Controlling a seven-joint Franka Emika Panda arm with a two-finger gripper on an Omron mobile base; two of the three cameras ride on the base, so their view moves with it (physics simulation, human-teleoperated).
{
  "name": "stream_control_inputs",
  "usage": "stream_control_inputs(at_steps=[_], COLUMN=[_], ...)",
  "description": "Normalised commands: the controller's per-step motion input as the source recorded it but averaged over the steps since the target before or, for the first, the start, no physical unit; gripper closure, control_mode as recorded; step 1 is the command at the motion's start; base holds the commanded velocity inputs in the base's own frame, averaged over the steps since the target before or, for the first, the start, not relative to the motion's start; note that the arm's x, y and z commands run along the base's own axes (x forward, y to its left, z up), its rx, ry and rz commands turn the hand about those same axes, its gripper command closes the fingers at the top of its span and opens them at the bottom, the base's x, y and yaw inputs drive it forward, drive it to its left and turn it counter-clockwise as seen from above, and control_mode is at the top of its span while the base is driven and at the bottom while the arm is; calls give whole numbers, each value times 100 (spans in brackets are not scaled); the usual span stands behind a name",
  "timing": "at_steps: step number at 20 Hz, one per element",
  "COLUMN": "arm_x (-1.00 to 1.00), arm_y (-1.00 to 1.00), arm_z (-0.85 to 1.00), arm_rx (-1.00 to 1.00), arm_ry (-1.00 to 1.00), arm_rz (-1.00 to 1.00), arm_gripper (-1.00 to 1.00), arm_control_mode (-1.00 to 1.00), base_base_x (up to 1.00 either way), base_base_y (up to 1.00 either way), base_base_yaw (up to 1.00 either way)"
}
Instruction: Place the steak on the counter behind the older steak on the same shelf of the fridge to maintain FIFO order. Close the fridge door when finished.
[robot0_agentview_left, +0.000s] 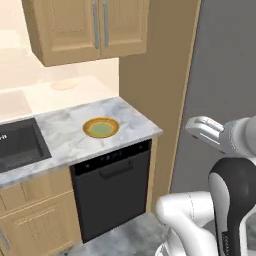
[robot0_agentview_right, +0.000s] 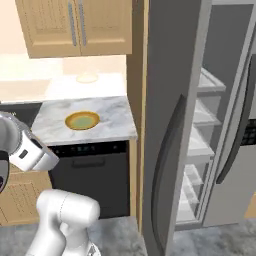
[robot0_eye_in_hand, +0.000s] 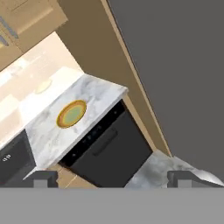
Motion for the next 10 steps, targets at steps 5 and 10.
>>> stream_control_inputs(at_steps=[5,10], arm_x=[0,0], arm_y=[0,0], arm_z=[0,0], arm_rx=[0,0], arm_ry=[0,0], arm_rz=[0,0], arm_gripper=[-100,-100], arm_control_mode=[100,100], base_base_x=[64,52], base_base_y=[19,13], base_base_yaw=[-56,-54])
